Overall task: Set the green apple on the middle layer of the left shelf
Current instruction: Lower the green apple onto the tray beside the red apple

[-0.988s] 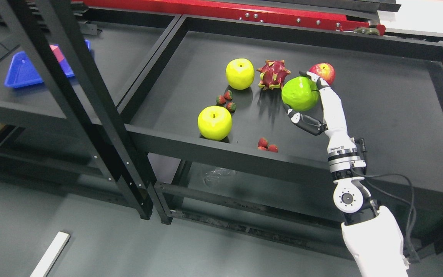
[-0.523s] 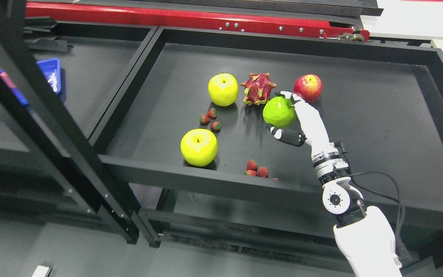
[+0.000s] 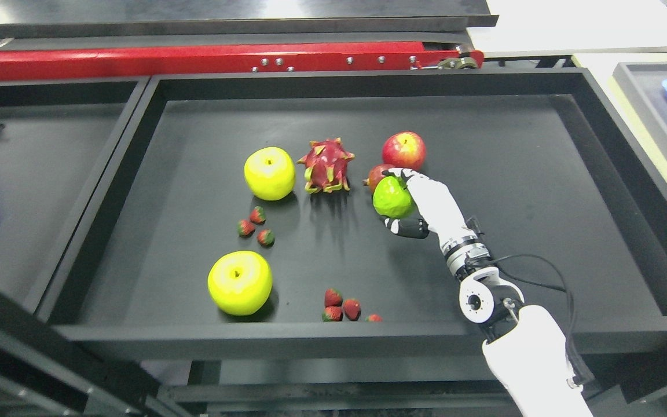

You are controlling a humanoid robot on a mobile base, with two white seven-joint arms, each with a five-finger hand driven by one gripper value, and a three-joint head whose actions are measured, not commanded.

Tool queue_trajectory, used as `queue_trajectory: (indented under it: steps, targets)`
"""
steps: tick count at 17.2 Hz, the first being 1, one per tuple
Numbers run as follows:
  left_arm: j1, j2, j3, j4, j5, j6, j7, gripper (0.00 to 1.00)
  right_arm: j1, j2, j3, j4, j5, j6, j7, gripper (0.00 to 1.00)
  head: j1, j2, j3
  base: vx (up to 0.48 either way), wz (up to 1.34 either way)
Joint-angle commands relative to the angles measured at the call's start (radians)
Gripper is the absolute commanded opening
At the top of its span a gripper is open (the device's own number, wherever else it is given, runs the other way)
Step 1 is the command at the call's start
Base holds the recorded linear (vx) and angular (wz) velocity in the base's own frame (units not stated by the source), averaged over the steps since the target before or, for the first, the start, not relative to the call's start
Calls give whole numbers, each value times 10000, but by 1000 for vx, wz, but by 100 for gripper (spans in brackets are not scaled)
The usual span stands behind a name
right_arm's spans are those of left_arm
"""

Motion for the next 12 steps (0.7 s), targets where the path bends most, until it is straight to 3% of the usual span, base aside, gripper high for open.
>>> queue_trajectory:
  steps: [1,5,8,12]
  targets:
    - [1,175,0,-1,0,-25,1,100,-640,108,1182,866,402,7,15,0,0,0,0,172,-343]
    - [1,175,0,-1,0,-10,1,100,-765,308,1396,929,341,-130,15,0,0,0,0,141,-215]
    - [1,175,0,-1,0,-25,1,100,-780,308,1994,898,264,-972,15,0,0,0,0,111,-157]
    - [1,175,0,14,0,-10,1,100,-1470,828,2808,944,356,-1097,137,0,0,-2,0,64,-80]
